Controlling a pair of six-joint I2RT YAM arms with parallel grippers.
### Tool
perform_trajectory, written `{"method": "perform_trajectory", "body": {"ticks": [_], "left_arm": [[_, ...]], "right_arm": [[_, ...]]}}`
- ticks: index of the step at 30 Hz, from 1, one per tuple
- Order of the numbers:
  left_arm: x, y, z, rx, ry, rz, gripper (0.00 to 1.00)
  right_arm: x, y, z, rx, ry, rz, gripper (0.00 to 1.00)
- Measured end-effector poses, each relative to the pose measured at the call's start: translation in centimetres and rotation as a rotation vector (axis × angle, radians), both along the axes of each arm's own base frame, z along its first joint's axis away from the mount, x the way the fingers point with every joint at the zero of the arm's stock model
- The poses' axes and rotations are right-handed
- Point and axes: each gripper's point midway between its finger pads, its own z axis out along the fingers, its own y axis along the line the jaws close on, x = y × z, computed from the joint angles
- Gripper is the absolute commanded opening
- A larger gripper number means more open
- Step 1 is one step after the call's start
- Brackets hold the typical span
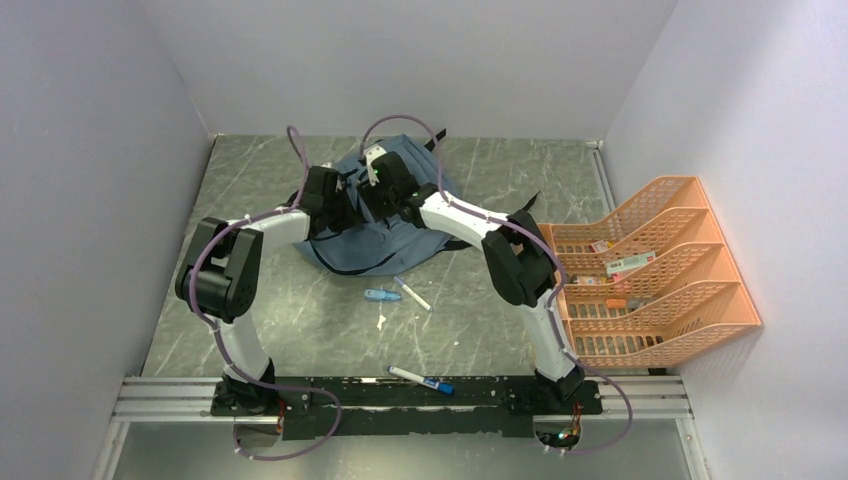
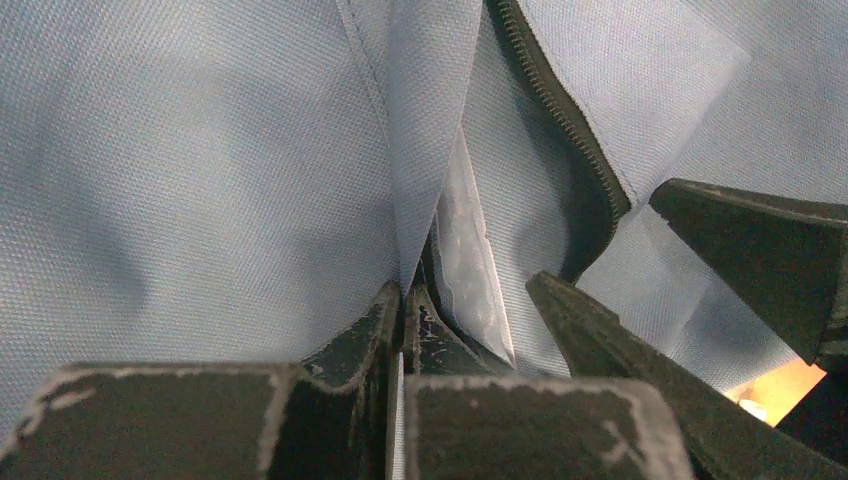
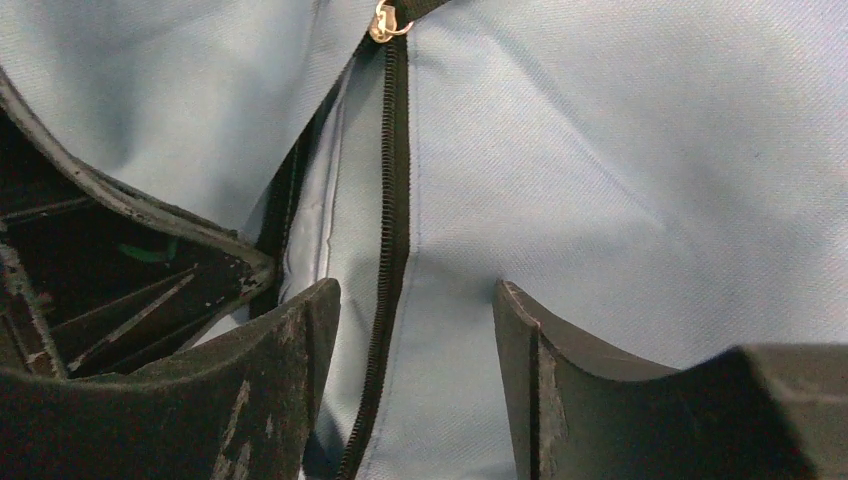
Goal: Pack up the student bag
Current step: Adjust the student bag at the center of the board.
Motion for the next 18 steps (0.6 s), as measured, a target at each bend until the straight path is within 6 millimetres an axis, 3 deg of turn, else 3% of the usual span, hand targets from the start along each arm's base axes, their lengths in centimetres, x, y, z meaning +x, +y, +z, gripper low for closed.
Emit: {"method": "perform_trajectory", "body": {"ticks": [9,13,15,18], "left_arm": [[-0.1,-0.1,-0.1,-0.010,-0.002,-0.001,0.05],[-0.1,-0.2,-0.1,-0.014,-0.003,-0.002,0.05],[-0.1,-0.2,-0.2,-0.015,-0.003,-0.002,0.05],[-0.1,-0.2,-0.2,-0.018,-0.004,-0.004,0.05]], "right_arm": [[1.7,-0.3,0.6,-0.064,-0.088,-0.026,0.62],[2.3,0.2,-0.6,-0.094,-0.101,-0.027,0.61],[2.5,0.5,-0.8,-0.100,-0.109,-0.027,0.57],[2.9,0.7,-0.7,-0.110,-0.124,-0.033,0.43]]}}
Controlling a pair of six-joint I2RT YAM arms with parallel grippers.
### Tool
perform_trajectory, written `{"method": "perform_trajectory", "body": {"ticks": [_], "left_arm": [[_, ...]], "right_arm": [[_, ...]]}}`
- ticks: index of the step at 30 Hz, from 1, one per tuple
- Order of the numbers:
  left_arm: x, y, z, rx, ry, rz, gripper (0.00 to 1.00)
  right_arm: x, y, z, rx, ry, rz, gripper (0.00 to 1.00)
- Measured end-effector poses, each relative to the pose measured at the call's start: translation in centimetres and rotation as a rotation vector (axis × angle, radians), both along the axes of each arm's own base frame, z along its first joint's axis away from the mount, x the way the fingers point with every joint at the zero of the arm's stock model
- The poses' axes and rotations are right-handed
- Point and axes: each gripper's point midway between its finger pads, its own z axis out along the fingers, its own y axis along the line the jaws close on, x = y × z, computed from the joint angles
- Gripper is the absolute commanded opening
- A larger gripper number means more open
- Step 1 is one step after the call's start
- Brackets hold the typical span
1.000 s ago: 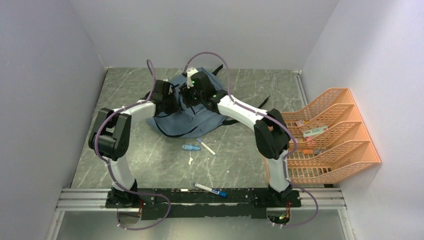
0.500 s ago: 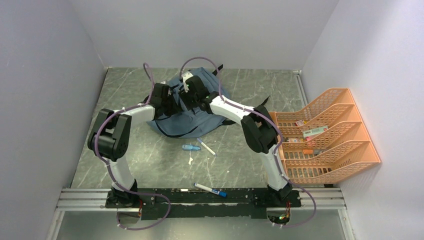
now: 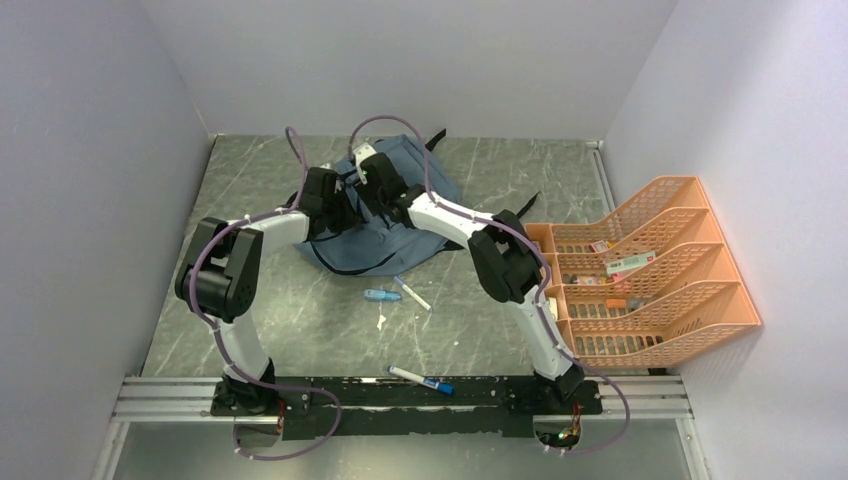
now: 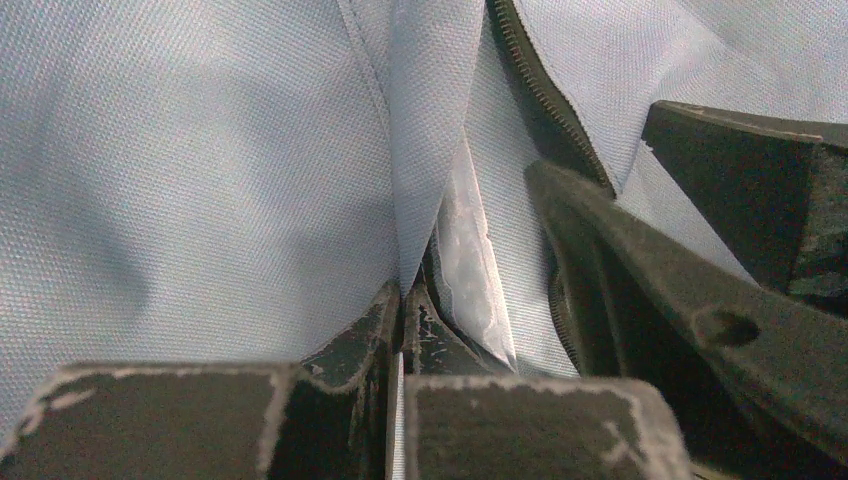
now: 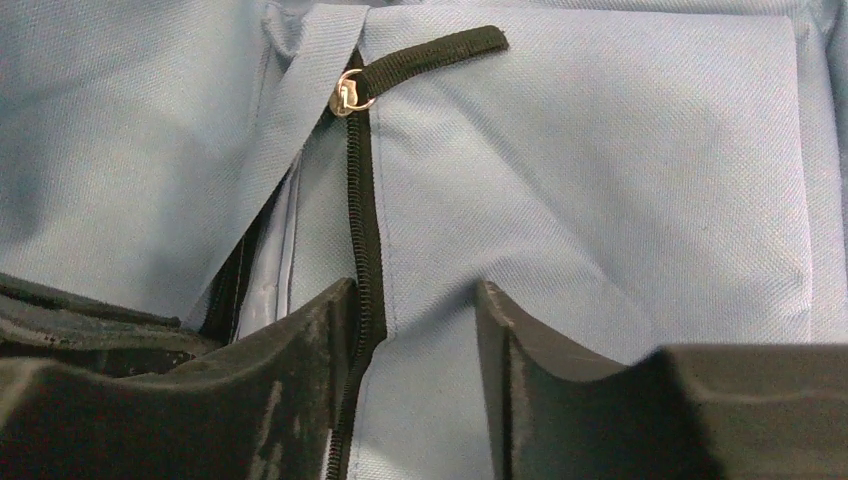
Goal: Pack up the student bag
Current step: Adjust the student bag at the center of the board.
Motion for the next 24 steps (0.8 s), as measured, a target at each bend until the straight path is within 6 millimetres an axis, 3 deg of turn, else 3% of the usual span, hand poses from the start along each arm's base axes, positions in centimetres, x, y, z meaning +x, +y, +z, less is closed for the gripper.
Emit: {"method": "perform_trajectory", "body": {"ticks": [5,9,12,19,24], "left_arm": [[0.0,0.0,0.0,-0.002,0.000,-0.002,0.05],[-0.1,0.0,0.0,-0.004,0.002,-0.004,0.05],[-0.1,0.0,0.0,-0.004,0.002,-0.004,0.05],[-0.1,-0.1,0.0,-0.006,0.004,-0.008,0.05],[-0.2,-0.2,0.0,-0.009,0.005,-0.012,0.05]], "right_arm": [[0.3,-0.4,0.0,-0.024,-0.020,-0.020,0.13],[0.5,-0.7,0.2,-0.036,-0.032,-0.036,0.00],[0.5,-0.8,0.6,-0.036,-0.035,-0.037,0.00],[0.9,-0.4,5.3,-0.027,-0.062,-0.024,0.00],[0.6,-0.6,6.9,-0.039,-0.054,-0.012,0.00]]}}
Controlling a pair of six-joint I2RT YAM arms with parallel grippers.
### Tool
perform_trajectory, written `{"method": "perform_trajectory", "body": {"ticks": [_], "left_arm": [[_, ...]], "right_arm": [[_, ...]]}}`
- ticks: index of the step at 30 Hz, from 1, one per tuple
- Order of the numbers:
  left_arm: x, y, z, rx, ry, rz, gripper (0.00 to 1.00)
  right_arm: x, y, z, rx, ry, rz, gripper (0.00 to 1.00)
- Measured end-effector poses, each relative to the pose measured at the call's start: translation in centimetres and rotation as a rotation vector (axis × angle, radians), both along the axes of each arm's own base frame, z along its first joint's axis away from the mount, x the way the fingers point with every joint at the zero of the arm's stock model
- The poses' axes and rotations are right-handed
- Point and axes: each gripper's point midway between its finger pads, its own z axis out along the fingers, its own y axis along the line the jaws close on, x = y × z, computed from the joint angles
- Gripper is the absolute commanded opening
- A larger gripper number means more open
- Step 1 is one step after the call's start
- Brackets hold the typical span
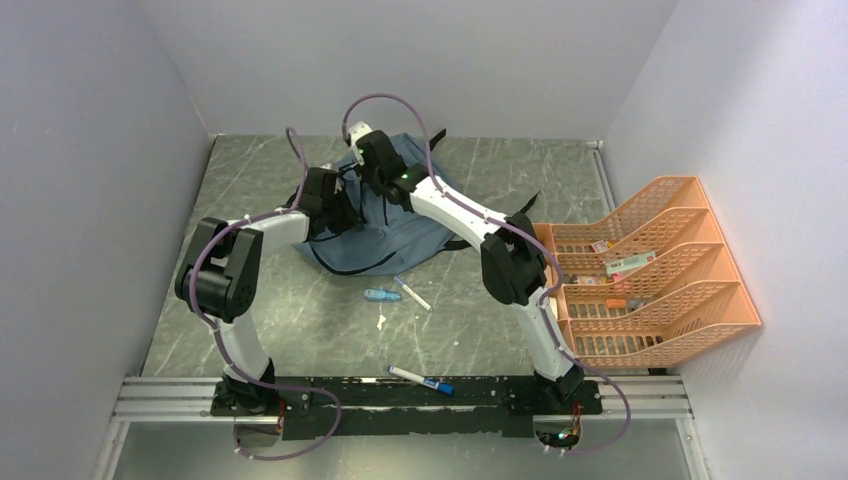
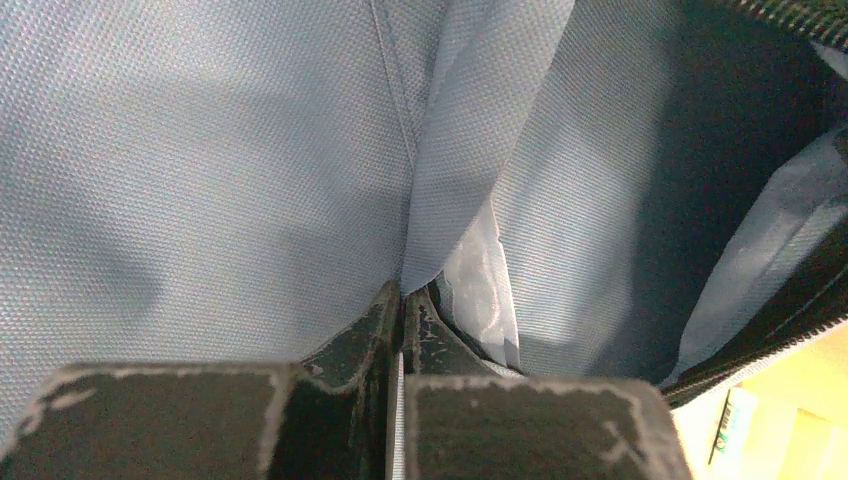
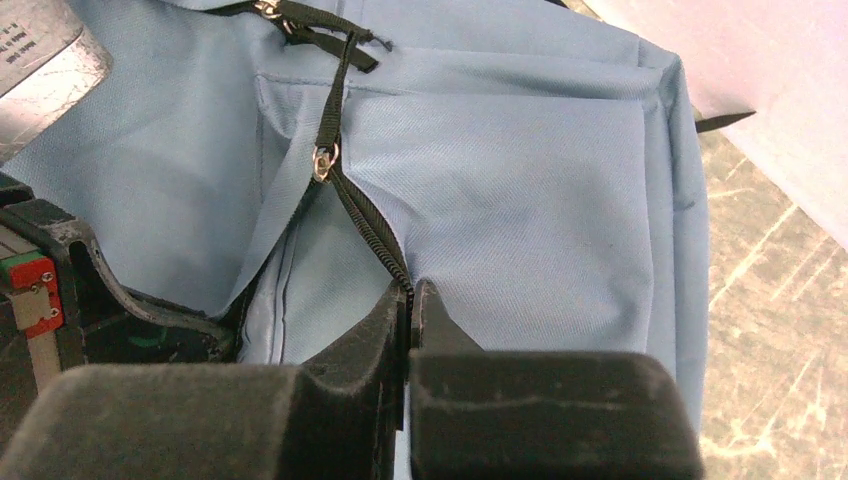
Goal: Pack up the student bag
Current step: Adjust the student bag at the center of the board, then pick up the stationery from the center of the board.
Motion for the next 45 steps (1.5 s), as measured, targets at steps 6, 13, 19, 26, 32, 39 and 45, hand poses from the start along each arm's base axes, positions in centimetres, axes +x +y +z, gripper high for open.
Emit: {"method": "perform_trajectory", "body": {"ticks": [6,13,19,26,32,39,45], "left_arm": [[-0.1,-0.1,0.0,-0.003,0.000,-0.013,0.18],[-0.8,0.1,1.2,0.020,0.016,-0.036,0.52],[-1.5,0.5,5.7,0.026,-0.028,-0.051,0.56],[-4.3,-0.4,11.5,-0.021,-0.152,-0.080,0.54],[-10.0,-6.2,10.8,-0.033,-0.133,-0.232,0.52],[-15.2,-10.0,7.9,-0.019,-0.043,-0.283,0.50],[-18.1,-14.4,5.3,0.064,0.036,-0.323,0.48]], "right_arm": [[-0.2,-0.4,0.5,-0.011,0.008,0.006,0.00],[0.6,-1.2,0.3,0.045,0.053,0.013,0.00],[1.7,-2.2,0.2,0.141,0.109,0.005,0.00],[2.3,-2.6,1.3,0.228,0.154,0.023,0.00],[2.9,-3.3,2.0,0.287,0.186,0.018,0.00],[3.4,-3.9,2.1,0.324,0.207,0.004,0.00],[3.4,-4.0,2.1,0.347,0.222,0.000,0.00]]}}
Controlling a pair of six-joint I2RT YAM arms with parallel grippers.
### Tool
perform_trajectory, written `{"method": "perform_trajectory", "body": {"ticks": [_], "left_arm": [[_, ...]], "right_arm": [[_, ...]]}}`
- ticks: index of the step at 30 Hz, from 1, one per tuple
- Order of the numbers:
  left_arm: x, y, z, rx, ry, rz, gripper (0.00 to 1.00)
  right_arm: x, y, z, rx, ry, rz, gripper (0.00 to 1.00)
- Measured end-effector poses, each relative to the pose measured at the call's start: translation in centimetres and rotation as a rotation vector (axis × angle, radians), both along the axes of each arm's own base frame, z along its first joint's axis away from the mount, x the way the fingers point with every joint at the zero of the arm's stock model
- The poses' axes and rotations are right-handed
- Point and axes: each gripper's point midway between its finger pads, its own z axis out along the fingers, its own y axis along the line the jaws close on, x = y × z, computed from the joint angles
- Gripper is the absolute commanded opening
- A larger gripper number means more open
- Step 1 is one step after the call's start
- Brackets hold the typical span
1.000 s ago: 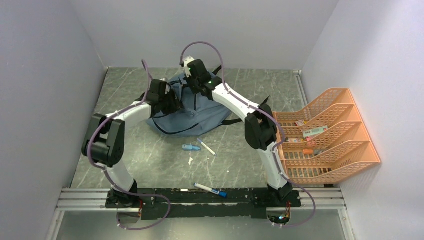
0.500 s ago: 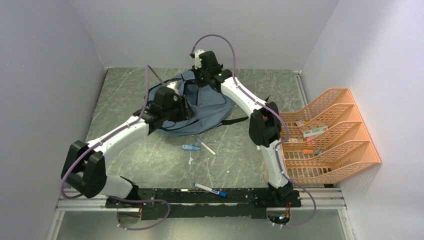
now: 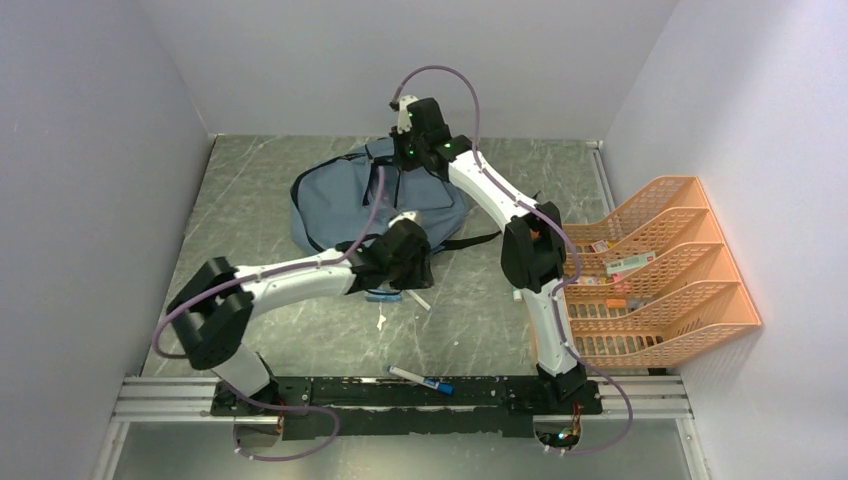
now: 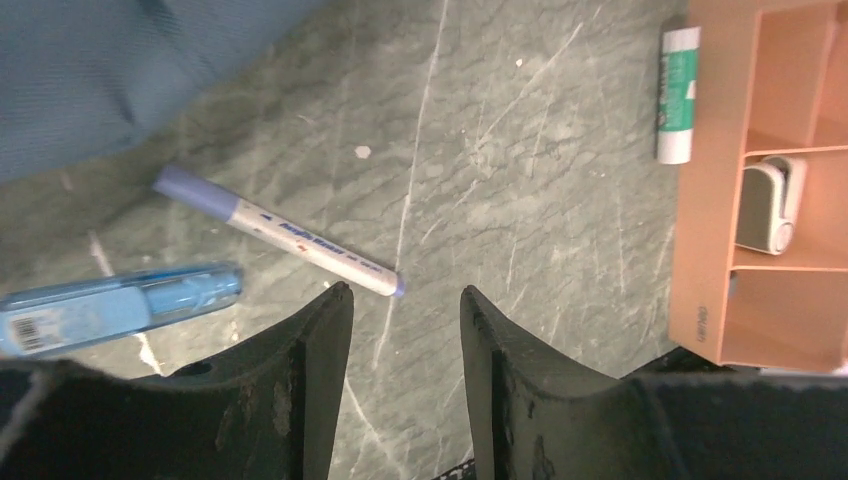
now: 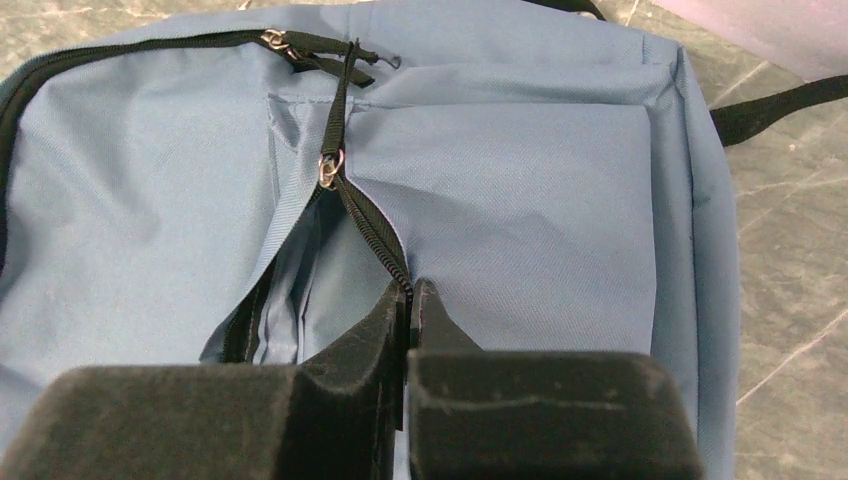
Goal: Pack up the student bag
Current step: Pick up the stationery from the center of the board.
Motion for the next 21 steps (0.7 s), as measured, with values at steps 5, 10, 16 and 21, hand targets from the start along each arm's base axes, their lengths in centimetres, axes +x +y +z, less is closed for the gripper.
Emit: {"method": "perform_trajectory", "body": {"ticks": [5,10,16,21], "left_arm": [[-0.6,-2.4,-2.3,0.043,0.023,-0.034,0.47],[0.4,-5.5,-2.5,-0.054,-0.020,-0.075,0.46],[2.5,-10.5,-3.7,-0.153,-0.044,-0.120,0.45],[3.4,-14.3,-5.6,-0.225,-0.021,-0.170,0.47]], "right_arm": [[0.1,-0.1,0.1,0.017,0.009,0.002,0.00],[0.1,-0.4,0.4,0.048,0.032,0.014,0.00],[0.5,-1.6,1.1,0.072,0.057,0.011,0.00],[1.0,-2.5,1.2,0.078,0.062,-0.002,0.00]]}}
